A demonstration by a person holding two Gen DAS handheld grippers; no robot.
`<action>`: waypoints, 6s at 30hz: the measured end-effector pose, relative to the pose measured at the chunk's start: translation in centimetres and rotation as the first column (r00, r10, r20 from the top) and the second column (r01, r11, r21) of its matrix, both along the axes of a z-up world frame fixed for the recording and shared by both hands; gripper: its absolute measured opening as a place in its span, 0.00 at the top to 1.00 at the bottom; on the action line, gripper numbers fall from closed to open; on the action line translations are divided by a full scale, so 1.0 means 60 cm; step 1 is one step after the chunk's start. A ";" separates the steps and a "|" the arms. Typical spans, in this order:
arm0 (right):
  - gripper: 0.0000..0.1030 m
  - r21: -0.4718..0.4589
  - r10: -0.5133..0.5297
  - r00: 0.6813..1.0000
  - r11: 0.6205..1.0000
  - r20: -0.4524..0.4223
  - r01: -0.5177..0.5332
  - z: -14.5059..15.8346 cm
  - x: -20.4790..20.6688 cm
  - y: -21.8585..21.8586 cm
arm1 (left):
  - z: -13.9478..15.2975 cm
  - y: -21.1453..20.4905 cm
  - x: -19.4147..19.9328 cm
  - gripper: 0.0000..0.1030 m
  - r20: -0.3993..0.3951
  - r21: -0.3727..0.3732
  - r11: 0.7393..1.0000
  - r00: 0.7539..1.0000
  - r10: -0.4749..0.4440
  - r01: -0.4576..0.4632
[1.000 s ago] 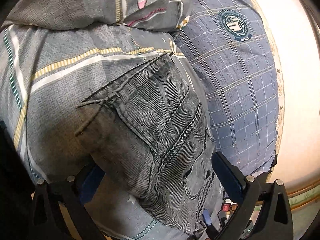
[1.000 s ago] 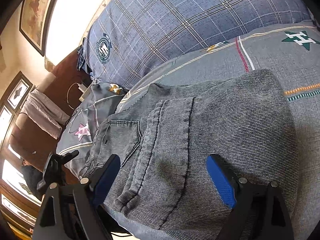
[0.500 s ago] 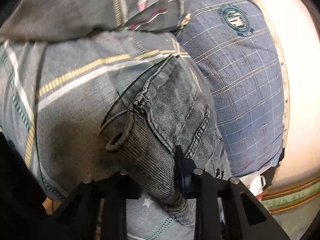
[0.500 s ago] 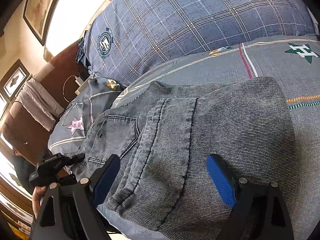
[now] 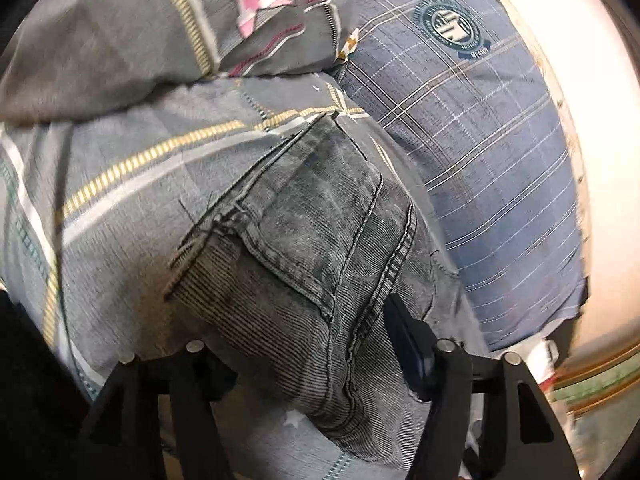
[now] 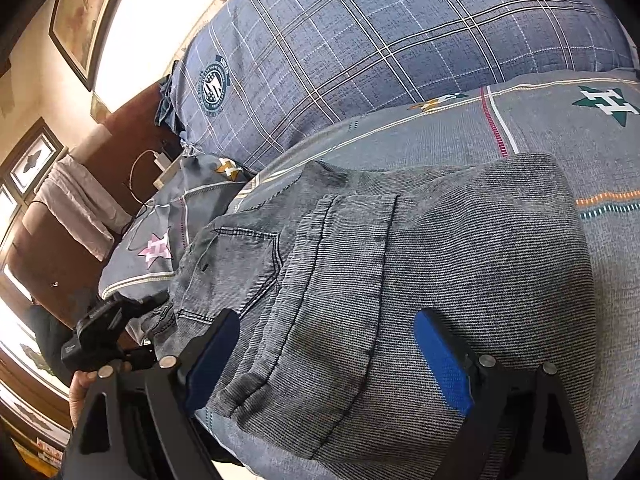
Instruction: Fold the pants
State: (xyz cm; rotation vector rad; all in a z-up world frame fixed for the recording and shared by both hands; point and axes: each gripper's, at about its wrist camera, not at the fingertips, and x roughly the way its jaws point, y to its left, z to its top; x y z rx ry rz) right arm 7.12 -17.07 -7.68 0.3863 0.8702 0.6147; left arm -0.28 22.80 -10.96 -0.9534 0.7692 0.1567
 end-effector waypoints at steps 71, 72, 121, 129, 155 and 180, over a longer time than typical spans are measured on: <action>0.09 0.413 -0.238 0.970 0.880 -0.041 0.234 0.041 -0.017 -0.180 | 0.232 -0.400 0.019 0.83 0.014 0.840 0.494 0.900 -0.435 0.226; 0.09 0.418 -0.248 0.967 0.875 -0.048 0.245 0.039 -0.018 -0.189 | 0.229 -0.429 0.017 0.83 0.002 0.855 0.459 0.882 -0.471 0.243; 0.09 0.448 -0.128 0.953 0.860 -0.274 0.244 0.015 -0.068 -0.205 | 0.131 -0.347 -0.027 0.34 -0.029 0.661 0.636 0.860 -0.510 0.399; 0.09 0.561 -0.019 0.944 0.801 -0.328 0.211 0.015 -0.077 -0.161 | 0.115 -0.338 0.000 0.34 -0.022 0.625 0.673 0.871 -0.490 0.395; 0.83 0.270 -0.234 0.819 0.866 -0.523 0.420 -0.052 -0.011 -0.149 | 0.057 -0.339 0.022 0.27 -0.100 0.588 0.672 0.865 -0.492 0.450; 0.93 0.018 -0.286 0.918 0.953 -0.274 0.303 -0.018 -0.085 -0.123 | 0.065 -0.397 0.033 0.25 -0.211 0.684 0.536 0.837 -0.504 0.495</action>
